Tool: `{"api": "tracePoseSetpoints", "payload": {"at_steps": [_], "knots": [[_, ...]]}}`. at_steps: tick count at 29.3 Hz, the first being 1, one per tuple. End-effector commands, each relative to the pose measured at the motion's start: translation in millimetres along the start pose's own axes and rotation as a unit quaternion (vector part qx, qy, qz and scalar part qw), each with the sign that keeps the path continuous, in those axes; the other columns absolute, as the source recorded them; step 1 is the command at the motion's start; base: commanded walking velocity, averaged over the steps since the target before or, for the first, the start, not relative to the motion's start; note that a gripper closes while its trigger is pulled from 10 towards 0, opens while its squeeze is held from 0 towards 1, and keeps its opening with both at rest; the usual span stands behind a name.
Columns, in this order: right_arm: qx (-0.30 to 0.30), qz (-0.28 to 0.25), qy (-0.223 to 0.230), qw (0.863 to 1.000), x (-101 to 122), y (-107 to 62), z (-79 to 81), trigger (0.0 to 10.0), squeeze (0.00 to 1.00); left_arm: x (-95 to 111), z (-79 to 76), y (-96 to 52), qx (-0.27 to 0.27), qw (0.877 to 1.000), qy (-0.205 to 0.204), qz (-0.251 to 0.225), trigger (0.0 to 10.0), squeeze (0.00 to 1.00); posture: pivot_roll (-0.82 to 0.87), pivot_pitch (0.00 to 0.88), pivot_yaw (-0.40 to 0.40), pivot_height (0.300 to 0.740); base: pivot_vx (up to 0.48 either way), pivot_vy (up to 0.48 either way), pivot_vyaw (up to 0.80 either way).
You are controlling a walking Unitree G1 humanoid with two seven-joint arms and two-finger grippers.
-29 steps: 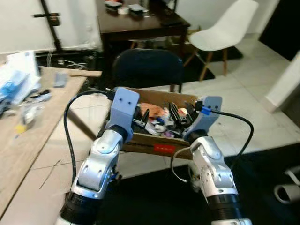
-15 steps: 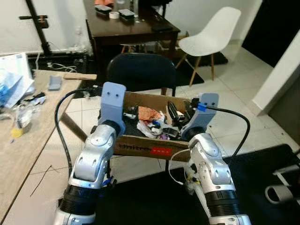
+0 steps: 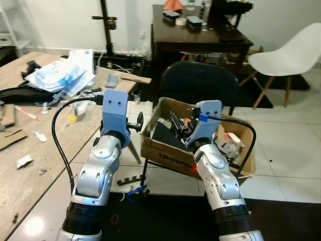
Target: Picking trash to rubbish bin
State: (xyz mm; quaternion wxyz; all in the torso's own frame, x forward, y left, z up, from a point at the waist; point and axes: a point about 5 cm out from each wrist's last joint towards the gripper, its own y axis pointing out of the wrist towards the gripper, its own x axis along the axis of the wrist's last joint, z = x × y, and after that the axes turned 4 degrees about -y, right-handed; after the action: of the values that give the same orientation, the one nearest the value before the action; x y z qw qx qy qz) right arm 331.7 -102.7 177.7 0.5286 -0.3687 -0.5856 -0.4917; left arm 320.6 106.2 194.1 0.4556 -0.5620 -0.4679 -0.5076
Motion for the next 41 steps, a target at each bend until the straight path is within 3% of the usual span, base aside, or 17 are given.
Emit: {"api": "tracePoseSetpoints", "payload": {"at_steps": [1, 6, 10, 14, 25, 33, 41], "knots": [[-0.004, -0.009, -0.002, 1.0, 3, -2.4, -0.1, 10.0, 0.0, -3, -2.1, -1.8, -0.002, 1.0, -0.006, 0.01, 10.0, 0.0, 0.14, 0.059, 0.009, 0.74, 0.0, 0.0, 0.79], [-0.02, -0.014, -0.01, 1.0, 5, -5.0, -7.0, 10.0, 0.0, -14, 2.9, -3.0, 0.006, 0.998, -0.007, 0.059, 10.0, 0.0, 0.13, 0.062, 0.019, 0.74, 0.0, 0.0, 0.79], [-0.025, -0.008, -0.015, 1.0, 4, -7.1, -12.1, 10.0, 0.0, -8, 0.2, -3.0, -0.006, 0.999, 0.029, 0.025, 10.0, 0.0, 0.13, 0.062, 0.019, 0.74, 0.0, 0.0, 0.79], [-0.025, -0.004, -0.017, 1.0, 3, -7.2, -12.3, 10.0, 0.0, -3, -2.3, -2.1, -0.009, 0.999, 0.032, 0.008, 10.0, 0.0, 0.14, 0.071, 0.015, 0.74, 0.0, 0.0, 0.79], [-0.024, 0.002, -0.014, 1.0, 1, -7.1, -8.9, 10.0, 0.0, -4, -9.3, -4.1, -0.04, 0.999, 0.033, 0.015, 10.0, 0.0, 0.14, 0.081, 0.018, 0.74, 0.0, 0.0, 0.79], [-0.037, 0.011, -0.016, 0.999, 0, -8.0, -16.7, 10.0, 0.0, -9, -16.8, -5.6, -0.064, 0.996, 0.057, 0.028, 10.0, 0.0, 0.14, 0.09, 0.025, 0.74, 0.0, 0.0, 0.79], [-0.051, 0.018, -0.015, 0.998, -1, -8.7, -24.5, 10.0, 0.0, -10, -17.1, -5.6, -0.069, 0.996, 0.055, 0.034, 10.0, 0.0, 0.13, 0.088, 0.018, 0.74, 0.0, 0.0, 0.79]]}}
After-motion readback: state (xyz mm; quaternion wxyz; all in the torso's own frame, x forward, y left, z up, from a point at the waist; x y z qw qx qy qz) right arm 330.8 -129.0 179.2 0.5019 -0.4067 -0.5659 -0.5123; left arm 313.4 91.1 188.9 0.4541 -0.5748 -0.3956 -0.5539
